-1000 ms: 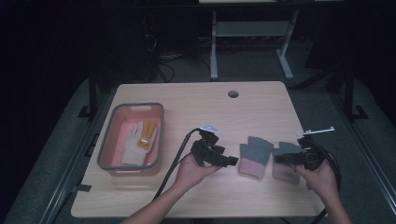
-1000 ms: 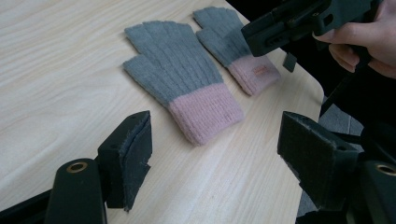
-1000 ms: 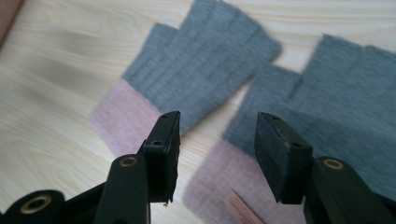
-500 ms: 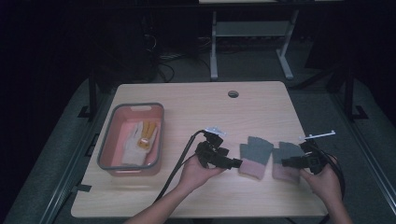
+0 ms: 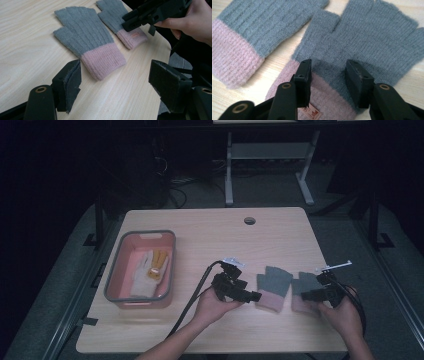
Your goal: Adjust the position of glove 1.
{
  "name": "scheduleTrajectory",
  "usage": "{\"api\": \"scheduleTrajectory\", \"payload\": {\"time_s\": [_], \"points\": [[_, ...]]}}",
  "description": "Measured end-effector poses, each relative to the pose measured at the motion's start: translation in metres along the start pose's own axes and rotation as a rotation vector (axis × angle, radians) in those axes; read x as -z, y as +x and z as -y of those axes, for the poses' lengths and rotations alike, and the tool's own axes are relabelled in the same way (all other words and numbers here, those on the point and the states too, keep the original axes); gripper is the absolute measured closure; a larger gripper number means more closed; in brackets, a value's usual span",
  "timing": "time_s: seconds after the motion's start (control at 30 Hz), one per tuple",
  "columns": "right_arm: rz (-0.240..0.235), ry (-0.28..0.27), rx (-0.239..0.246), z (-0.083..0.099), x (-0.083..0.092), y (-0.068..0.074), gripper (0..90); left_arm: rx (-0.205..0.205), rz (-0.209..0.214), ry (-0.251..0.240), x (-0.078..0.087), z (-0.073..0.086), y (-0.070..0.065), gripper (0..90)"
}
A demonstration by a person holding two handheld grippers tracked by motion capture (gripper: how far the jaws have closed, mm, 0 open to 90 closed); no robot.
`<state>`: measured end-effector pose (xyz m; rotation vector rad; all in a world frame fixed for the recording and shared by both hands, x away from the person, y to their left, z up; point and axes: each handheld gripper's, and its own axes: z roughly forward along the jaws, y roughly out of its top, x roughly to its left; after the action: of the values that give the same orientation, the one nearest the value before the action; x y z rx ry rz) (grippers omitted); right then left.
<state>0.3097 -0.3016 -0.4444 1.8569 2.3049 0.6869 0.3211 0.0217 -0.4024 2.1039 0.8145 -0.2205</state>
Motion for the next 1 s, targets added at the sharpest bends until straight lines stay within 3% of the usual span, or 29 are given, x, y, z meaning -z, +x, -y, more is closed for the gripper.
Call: {"api": "scheduleTrajectory", "payload": {"time_s": [0.23,0.53,1.0], "points": [[0.034,0.028,0.006,-0.0049,-0.0025,0.003,66.0,-0.005,-0.005,-0.012,0.004,-0.0006,-0.0015,26.4],[0.026,0.028,-0.019,-0.007,-0.0031,-0.0006,80.1,0.006,-0.012,-0.031,0.0037,-0.0011,-0.0016,26.7],[0.01,-0.005,-0.044,-0.0025,0.0048,-0.003,83.8,0.01,-0.021,-0.029,0.0039,-0.0017,0.0015,26.8]]}}
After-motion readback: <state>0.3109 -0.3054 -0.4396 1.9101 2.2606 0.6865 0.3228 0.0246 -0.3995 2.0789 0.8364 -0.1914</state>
